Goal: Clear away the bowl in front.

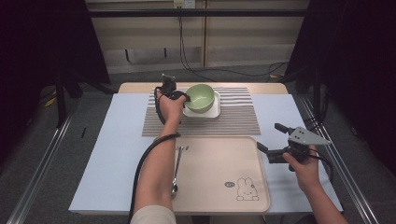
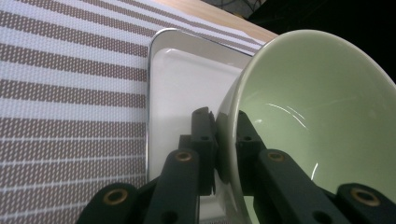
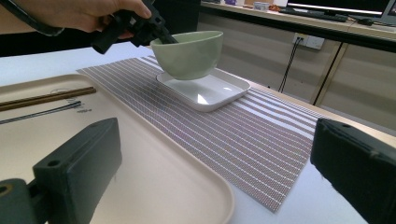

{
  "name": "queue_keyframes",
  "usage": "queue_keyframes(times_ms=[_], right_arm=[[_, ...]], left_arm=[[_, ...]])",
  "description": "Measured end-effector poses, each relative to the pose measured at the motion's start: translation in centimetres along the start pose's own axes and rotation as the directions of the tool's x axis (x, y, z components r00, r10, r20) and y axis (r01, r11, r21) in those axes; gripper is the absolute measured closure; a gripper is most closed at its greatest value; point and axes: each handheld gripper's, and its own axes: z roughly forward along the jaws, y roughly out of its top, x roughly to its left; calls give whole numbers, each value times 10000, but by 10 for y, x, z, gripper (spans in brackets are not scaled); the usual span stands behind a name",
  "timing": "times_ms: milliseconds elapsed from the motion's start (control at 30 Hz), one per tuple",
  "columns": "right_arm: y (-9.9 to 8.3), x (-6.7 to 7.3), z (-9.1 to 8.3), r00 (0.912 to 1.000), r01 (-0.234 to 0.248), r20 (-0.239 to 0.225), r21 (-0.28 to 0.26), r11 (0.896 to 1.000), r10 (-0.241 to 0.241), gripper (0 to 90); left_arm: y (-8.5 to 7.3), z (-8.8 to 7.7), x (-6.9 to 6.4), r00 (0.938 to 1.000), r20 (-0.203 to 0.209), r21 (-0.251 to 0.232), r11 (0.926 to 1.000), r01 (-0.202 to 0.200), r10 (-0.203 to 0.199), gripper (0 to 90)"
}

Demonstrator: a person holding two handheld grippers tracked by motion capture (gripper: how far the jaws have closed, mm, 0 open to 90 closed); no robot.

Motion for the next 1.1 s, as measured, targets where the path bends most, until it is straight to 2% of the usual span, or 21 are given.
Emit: queue_keyframes(times_ms=[167, 267, 300, 367, 467, 500, 700, 733, 1000, 1100], right_arm=[[0, 0, 0, 10000, -39, -6, -17, 10000, 39, 18], [0, 0, 0, 10000, -65, -26, 2, 10000, 65, 18], [0, 1, 1, 10000, -40, 48, -30, 10000, 40, 18], [0, 1, 1, 10000, -28, 20, -38, 10000, 28, 18], [0, 0, 1, 9999, -31, -136, 41, 10000, 31, 18], [0, 1, 1, 10000, -64, -24, -26, 10000, 63, 18], [0, 0, 2, 10000, 15, -4, -19, 10000, -15, 18], [0, 1, 1, 10000, -33, -30, 27, 10000, 33, 18], [0, 1, 2, 10000, -3, 24, 4, 10000, 3, 18], [-1, 1, 2, 10000, -10, -35, 23, 10000, 10, 18]], left_arm=[[0, -10, -2, 9997, 50, 235, 9995, -233, 232, 828], [-1, -15, -2, 9996, 133, 366, 9990, -239, 235, 827], [-2, -17, -2, 9991, 173, 425, 9984, -383, 375, 827], [-3, -20, -2, 9991, 260, 498, 9981, -351, 338, 827], [-5, -26, 0, 9985, 311, 656, 9967, -481, 461, 828], [-5, -28, 0, 9985, 296, 695, 9964, -488, 469, 827], [-8, -40, 2, 9957, 421, 986, 9913, -868, 830, 828], [-8, -41, 1, 9963, 428, 1039, 9915, -783, 742, 829], [-14, -56, -2, 9908, 690, 1555, 9797, -1262, 1167, 831], [-17, -61, -3, 9884, 906, 1725, 9755, -1362, 1220, 833]])
